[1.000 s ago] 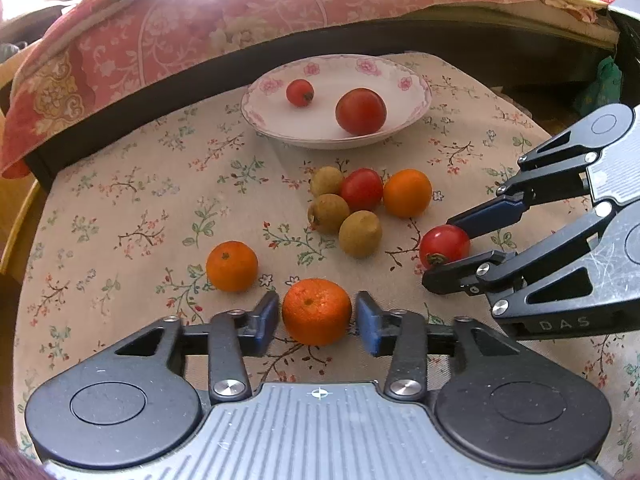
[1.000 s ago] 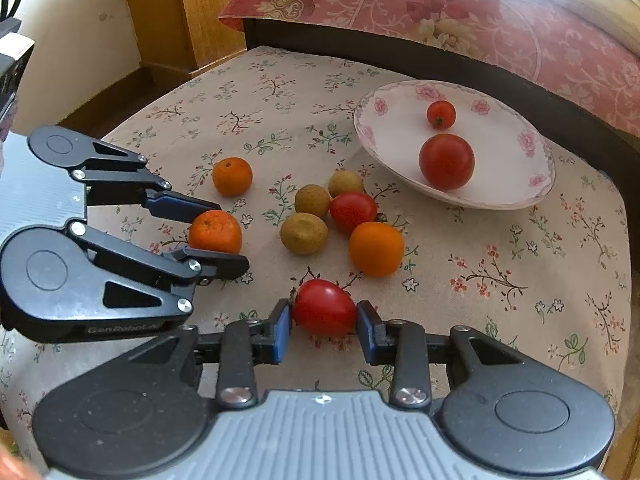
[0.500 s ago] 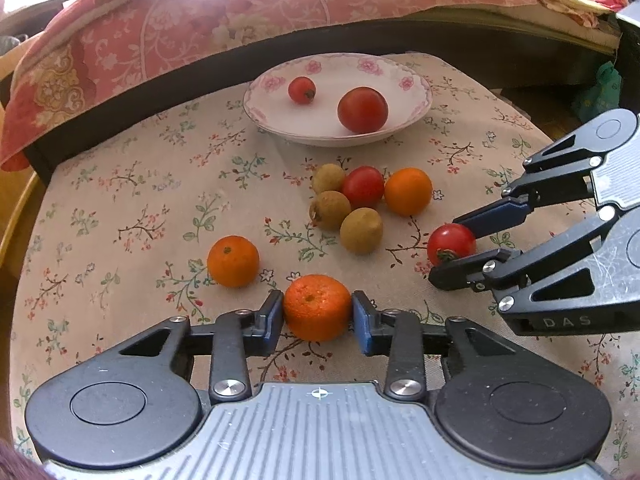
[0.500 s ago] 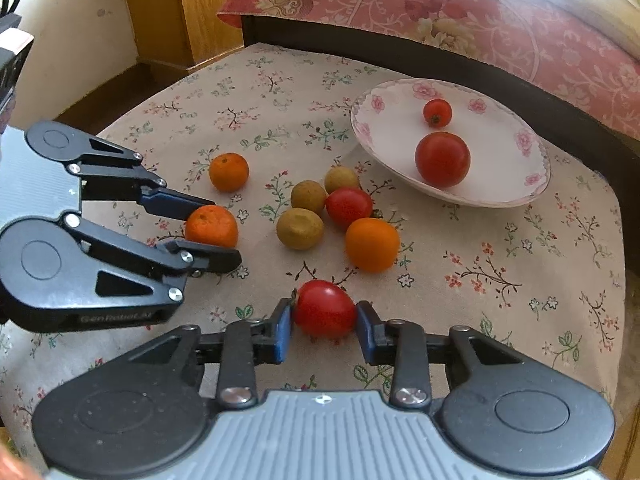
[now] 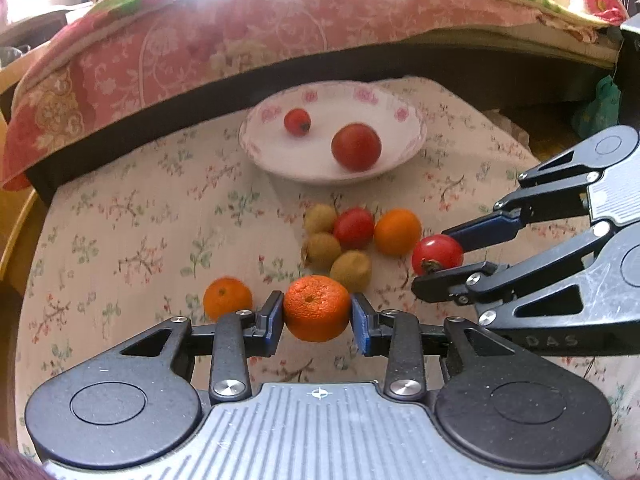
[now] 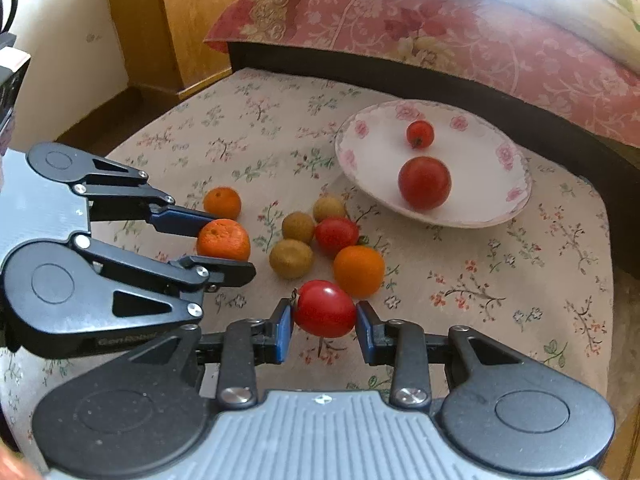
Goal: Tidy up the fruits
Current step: 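Carry the tomato and mandarin over the white plate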
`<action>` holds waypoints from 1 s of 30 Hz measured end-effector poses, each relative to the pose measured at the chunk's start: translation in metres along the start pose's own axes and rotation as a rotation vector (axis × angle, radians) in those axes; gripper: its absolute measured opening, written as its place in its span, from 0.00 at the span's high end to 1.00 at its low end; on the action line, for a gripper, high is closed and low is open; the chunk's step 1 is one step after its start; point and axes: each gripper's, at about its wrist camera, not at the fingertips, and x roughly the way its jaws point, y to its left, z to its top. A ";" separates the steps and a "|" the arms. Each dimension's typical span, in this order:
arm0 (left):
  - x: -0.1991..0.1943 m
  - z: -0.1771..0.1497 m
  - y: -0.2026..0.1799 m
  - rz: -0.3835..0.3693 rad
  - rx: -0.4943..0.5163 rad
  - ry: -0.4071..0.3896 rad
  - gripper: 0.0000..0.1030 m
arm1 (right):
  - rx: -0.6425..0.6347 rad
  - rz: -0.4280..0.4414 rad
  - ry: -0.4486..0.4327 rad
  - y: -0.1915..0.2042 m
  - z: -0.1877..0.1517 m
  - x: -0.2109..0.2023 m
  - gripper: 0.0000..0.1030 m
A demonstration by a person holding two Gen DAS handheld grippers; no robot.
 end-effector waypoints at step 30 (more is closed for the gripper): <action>0.036 0.072 0.004 0.022 -0.040 -0.079 0.59 | 0.115 -0.126 -0.103 -0.055 0.045 0.001 0.64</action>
